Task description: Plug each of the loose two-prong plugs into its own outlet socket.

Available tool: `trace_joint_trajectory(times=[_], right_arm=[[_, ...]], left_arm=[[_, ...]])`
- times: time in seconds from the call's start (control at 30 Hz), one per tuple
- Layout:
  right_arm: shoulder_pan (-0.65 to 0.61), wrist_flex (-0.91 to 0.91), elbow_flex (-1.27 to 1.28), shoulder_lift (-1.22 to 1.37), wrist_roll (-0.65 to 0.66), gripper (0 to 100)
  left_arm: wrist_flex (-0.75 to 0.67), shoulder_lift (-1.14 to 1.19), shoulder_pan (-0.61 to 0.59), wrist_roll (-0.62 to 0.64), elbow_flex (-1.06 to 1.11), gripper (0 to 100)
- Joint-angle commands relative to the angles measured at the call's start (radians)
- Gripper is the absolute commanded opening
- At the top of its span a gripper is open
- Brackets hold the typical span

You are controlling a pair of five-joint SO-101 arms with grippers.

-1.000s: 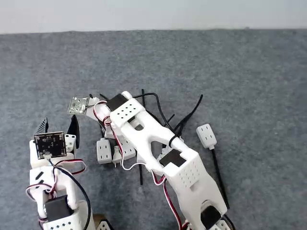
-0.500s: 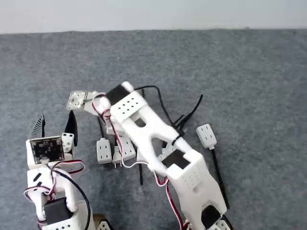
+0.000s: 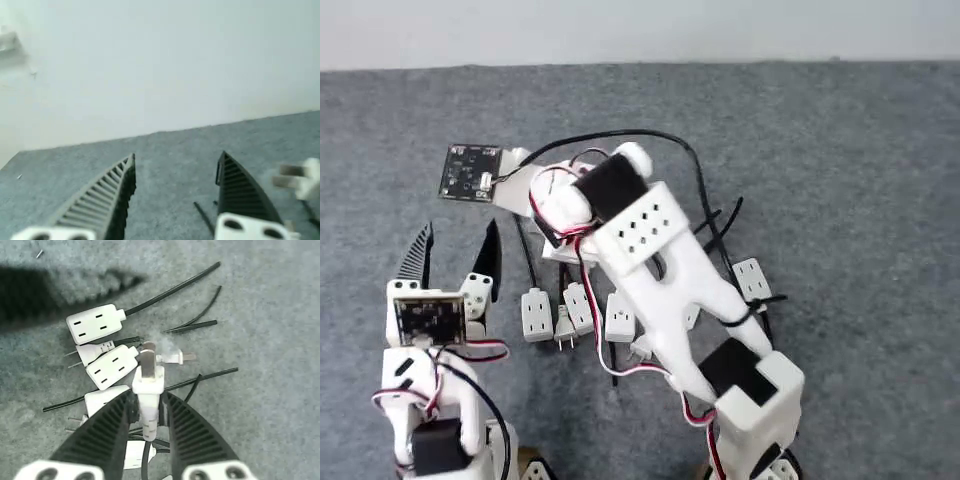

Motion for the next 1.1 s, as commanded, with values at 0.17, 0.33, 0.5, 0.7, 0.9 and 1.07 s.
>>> trace_joint_trajectory(times=[0.17,0.33,0.5,0.7,0.9,1.07], right_arm=[[0.008,0.038,-0.057,-0.09,-0.005,0.9],[0.001,0.039,-0.058,-0.091,-0.037,0.9],[-0.012,0.041,-0.058,-0.154,-0.038,0.9],[-0.031,0.044,-0.025,-0.219,-0.04,0.9],[-0.067,0.044,0.046,-0.266,-0.041,0.9],[-0.076,0.042,0.072,-0.28,-0.041,0.9]], left_arm=[[0.144,-0.014,0.127,0.012,-0.288,26],[0.141,-0.012,0.147,0.011,-0.283,26],[0.083,-0.012,0.143,0.011,-0.202,26],[0.021,-0.012,0.144,0.011,-0.113,26],[0.02,-0.012,0.146,0.011,-0.074,26],[0.029,-0.012,0.146,0.012,-0.088,26]])
